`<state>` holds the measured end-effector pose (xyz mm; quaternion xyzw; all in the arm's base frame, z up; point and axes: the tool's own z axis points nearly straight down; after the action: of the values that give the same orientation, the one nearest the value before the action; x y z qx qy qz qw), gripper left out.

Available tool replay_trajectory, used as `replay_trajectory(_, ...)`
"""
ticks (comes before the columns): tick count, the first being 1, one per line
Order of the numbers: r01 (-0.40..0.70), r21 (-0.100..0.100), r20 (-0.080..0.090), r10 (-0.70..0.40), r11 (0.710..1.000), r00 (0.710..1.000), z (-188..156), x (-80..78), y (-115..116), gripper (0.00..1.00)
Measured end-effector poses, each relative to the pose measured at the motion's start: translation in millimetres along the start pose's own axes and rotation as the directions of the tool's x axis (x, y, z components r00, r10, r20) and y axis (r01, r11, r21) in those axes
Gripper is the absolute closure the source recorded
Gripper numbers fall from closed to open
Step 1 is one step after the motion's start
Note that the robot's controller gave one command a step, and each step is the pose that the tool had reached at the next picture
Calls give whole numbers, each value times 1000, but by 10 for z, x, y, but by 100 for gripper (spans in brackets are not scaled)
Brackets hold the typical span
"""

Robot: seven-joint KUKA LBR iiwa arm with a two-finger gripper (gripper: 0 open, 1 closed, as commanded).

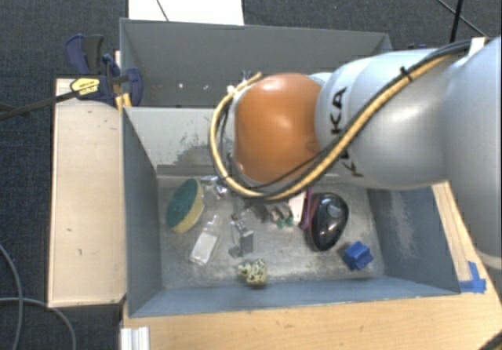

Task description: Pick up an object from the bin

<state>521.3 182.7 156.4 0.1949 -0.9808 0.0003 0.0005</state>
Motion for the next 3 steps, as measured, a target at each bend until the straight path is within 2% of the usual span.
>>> replay_trajectory(1,355,-2,-1,-355,935,935,473,-89,63,0)
replay_trajectory(2,519,2,7,-519,855,855,338,-117,97,0)
replay_trajectory(3,712,-2,0,-712,702,702,873,-198,47,0)
